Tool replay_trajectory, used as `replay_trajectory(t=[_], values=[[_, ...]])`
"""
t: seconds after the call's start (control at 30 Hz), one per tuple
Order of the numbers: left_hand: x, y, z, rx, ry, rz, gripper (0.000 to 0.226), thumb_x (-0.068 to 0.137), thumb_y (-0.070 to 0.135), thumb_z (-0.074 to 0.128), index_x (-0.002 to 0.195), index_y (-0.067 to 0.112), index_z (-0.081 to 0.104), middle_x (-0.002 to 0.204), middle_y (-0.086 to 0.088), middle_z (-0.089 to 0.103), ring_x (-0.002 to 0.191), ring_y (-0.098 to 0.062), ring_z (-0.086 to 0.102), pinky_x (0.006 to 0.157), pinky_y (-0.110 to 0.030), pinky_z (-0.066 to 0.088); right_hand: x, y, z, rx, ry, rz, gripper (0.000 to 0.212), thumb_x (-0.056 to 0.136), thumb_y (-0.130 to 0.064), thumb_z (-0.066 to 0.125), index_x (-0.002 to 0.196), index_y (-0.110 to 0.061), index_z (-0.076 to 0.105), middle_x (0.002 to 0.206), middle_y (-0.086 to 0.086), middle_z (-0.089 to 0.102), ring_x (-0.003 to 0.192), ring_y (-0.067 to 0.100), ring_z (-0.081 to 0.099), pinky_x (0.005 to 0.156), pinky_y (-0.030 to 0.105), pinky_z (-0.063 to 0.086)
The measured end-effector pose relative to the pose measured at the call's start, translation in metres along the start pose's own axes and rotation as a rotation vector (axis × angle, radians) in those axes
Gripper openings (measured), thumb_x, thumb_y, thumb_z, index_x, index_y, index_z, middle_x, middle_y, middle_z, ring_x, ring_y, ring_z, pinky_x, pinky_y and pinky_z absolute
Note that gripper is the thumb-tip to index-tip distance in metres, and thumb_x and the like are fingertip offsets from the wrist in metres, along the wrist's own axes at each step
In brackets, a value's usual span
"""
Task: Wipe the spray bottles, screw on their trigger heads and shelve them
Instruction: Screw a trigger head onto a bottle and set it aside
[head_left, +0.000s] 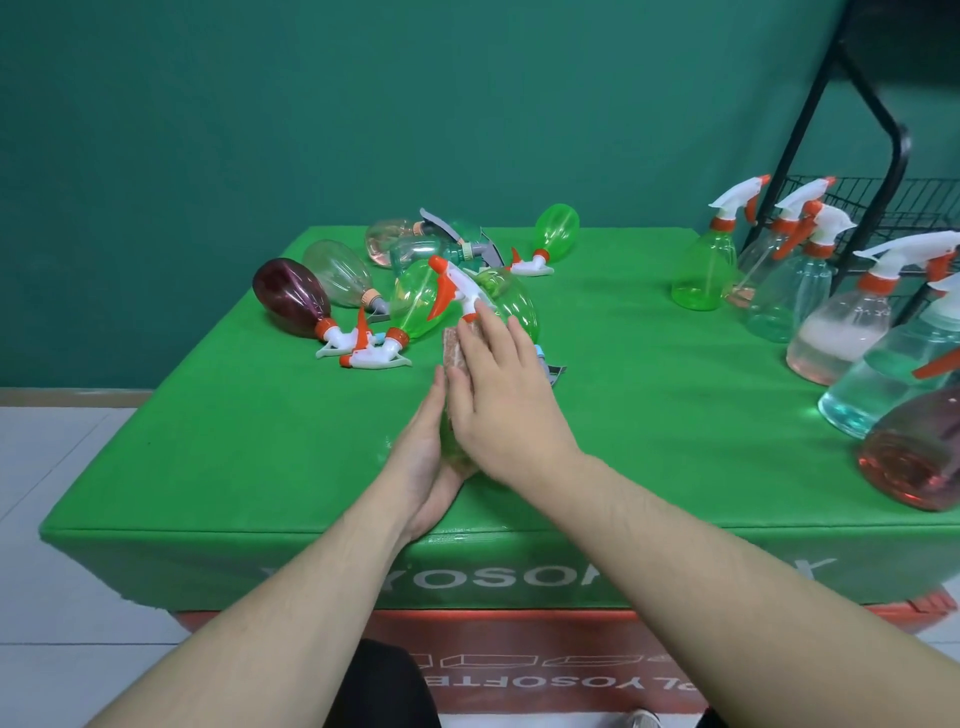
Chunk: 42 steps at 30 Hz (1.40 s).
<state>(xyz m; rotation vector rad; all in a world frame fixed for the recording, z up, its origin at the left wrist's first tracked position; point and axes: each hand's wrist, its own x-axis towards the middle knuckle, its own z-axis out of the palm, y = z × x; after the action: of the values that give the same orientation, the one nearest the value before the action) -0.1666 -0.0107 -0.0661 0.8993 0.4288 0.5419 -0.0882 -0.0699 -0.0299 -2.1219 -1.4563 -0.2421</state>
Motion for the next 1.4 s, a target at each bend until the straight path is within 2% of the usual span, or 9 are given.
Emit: replay_trajectory(t=[0.13,0.27,0.4,0.6,0.8,0.97,1.1,1.23,1.4], values=[[0.000,0.000,0.001,-0.053,-0.007,0.007,0.043,0.106,0.054,0.038,0.136,0.035,0.062,0.134,-0.002,0.070,0.127,-0.022,0.065,0.106,-0.049,0.050,0.014,-0.004,-0.011,0.087,-0.065,0.058,0.053,0.106,-0.028,0.037,0.156,-0.009,0.034,0.165,0.006,0.026,0.146,0.026,0.028,0.121,0.034,0.019],[0.001,0.000,-0.002,-0.088,0.018,0.003,0.043,0.106,0.055,0.038,0.131,0.035,0.066,0.132,-0.003,0.071,0.124,-0.022,0.066,0.106,-0.051,0.050,0.017,-0.004,-0.003,0.124,-0.055,0.072,0.050,0.104,-0.030,0.036,0.150,-0.011,0.043,0.159,0.005,0.036,0.138,0.026,0.040,0.117,0.040,0.032],[0.003,-0.001,-0.003,-0.117,0.056,-0.010,0.045,0.104,0.059,0.039,0.104,0.043,0.081,0.127,0.005,0.073,0.117,-0.015,0.070,0.090,-0.040,0.057,0.002,-0.006,0.009,0.076,0.000,-0.019,0.056,0.102,-0.031,0.029,0.150,-0.007,0.044,0.159,0.013,0.038,0.147,0.027,0.032,0.125,0.041,0.019],[0.007,-0.003,-0.008,-0.104,0.099,-0.029,0.062,0.103,0.063,0.039,0.140,0.019,0.063,0.138,-0.004,0.067,0.128,-0.019,0.064,0.109,-0.034,0.045,-0.025,0.006,0.022,-0.106,-0.006,-0.160,0.057,0.106,-0.031,0.017,0.155,-0.006,0.035,0.161,0.015,0.032,0.152,0.035,0.021,0.123,0.049,0.017],[0.004,-0.002,-0.010,-0.060,0.089,-0.075,0.080,0.097,0.072,0.040,0.129,0.004,0.067,0.126,-0.017,0.072,0.119,-0.027,0.069,0.111,-0.041,0.047,-0.060,0.013,0.022,-0.178,-0.012,-0.258,0.059,0.101,-0.024,0.040,0.159,-0.017,0.028,0.167,0.006,0.019,0.155,0.035,0.006,0.122,0.055,0.020],[-0.002,0.001,-0.005,0.030,0.070,-0.126,0.086,0.090,0.079,0.045,0.123,0.004,0.071,0.122,-0.020,0.073,0.114,-0.028,0.072,0.104,-0.040,0.051,-0.073,0.012,0.022,-0.197,-0.013,-0.252,0.058,0.104,-0.029,0.039,0.159,-0.019,0.025,0.168,0.004,0.018,0.155,0.033,0.007,0.122,0.053,0.022],[0.001,0.002,-0.006,-0.062,0.075,-0.116,0.099,0.084,0.077,0.064,0.153,0.010,0.042,0.132,-0.024,0.066,0.122,-0.035,0.067,0.101,-0.046,0.057,-0.075,0.011,0.021,-0.170,0.001,-0.226,0.055,0.106,-0.032,0.036,0.159,-0.019,0.028,0.168,0.004,0.019,0.156,0.030,0.006,0.122,0.052,0.022],[-0.003,0.000,-0.004,-0.019,0.004,-0.056,0.081,0.096,0.071,0.042,0.136,0.002,0.061,0.129,-0.019,0.070,0.121,-0.026,0.068,0.105,-0.036,0.053,-0.068,0.004,0.022,-0.132,0.039,-0.179,0.054,0.107,-0.034,0.032,0.159,-0.020,0.028,0.167,0.004,0.020,0.156,0.027,0.004,0.124,0.052,0.018],[-0.002,-0.001,-0.003,-0.032,-0.023,-0.015,0.066,0.106,0.058,0.032,0.143,0.009,0.056,0.143,-0.009,0.063,0.134,-0.019,0.059,0.114,-0.031,0.045,-0.045,-0.003,0.021,-0.015,0.089,-0.061,0.056,0.104,-0.036,0.031,0.157,-0.017,0.033,0.166,0.005,0.025,0.156,0.026,0.009,0.124,0.050,0.017]])
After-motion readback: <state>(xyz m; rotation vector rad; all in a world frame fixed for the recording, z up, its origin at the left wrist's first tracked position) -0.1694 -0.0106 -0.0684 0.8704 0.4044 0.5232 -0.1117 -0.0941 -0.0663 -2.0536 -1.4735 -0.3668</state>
